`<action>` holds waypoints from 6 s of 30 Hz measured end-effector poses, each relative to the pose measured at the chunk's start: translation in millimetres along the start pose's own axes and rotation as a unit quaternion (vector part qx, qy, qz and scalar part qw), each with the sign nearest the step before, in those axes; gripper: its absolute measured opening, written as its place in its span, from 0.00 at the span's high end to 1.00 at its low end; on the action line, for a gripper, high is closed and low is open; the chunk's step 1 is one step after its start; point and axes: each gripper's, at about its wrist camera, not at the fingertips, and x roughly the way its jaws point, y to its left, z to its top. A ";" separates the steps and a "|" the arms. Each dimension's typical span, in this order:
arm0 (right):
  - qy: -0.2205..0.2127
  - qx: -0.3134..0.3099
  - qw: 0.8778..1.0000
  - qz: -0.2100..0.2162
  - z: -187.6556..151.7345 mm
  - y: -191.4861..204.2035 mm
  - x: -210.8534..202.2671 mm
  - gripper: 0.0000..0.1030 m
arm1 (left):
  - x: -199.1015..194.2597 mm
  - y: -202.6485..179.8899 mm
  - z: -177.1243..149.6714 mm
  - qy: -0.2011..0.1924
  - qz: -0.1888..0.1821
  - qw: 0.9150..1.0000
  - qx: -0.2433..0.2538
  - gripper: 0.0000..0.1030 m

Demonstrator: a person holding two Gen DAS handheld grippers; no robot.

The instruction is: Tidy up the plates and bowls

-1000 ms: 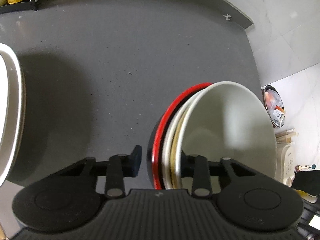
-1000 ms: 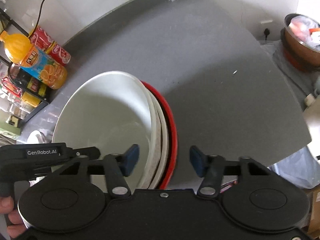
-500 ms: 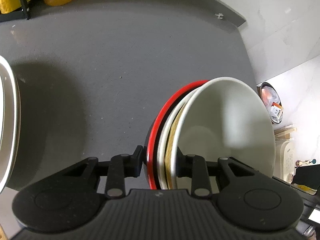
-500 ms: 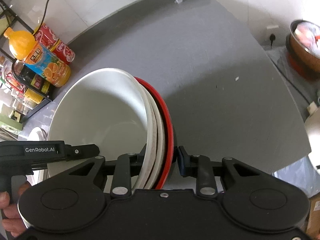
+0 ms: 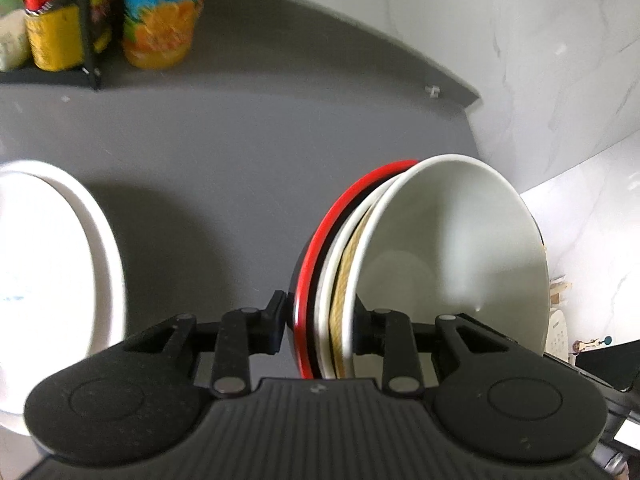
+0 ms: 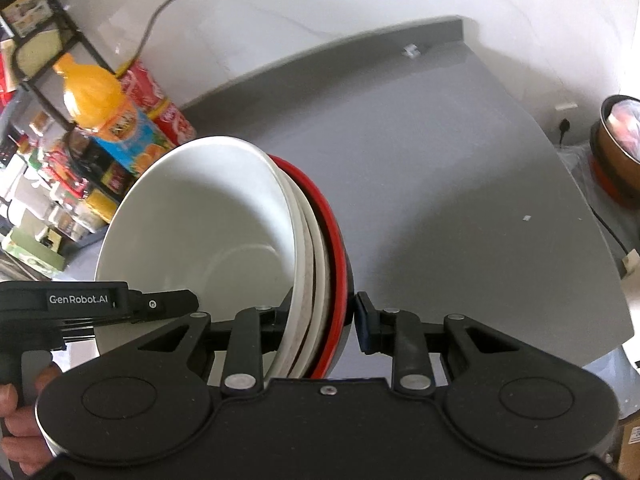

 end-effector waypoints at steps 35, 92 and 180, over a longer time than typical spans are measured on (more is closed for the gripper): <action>0.042 -0.046 0.998 0.008 -50.3 223.1 61.5 0.74 | -86.7 224.4 26.0 0.001 0.021 0.999 -0.037 0.72; -0.096 -0.007 0.995 0.017 -94.2 172.5 -75.2 0.12 | -181.6 173.0 -43.8 -0.103 0.061 0.993 0.023 0.09; -0.182 0.027 0.977 -0.109 -249.6 287.4 -240.1 0.00 | -361.6 180.3 -186.1 -0.134 0.024 0.964 0.229 0.01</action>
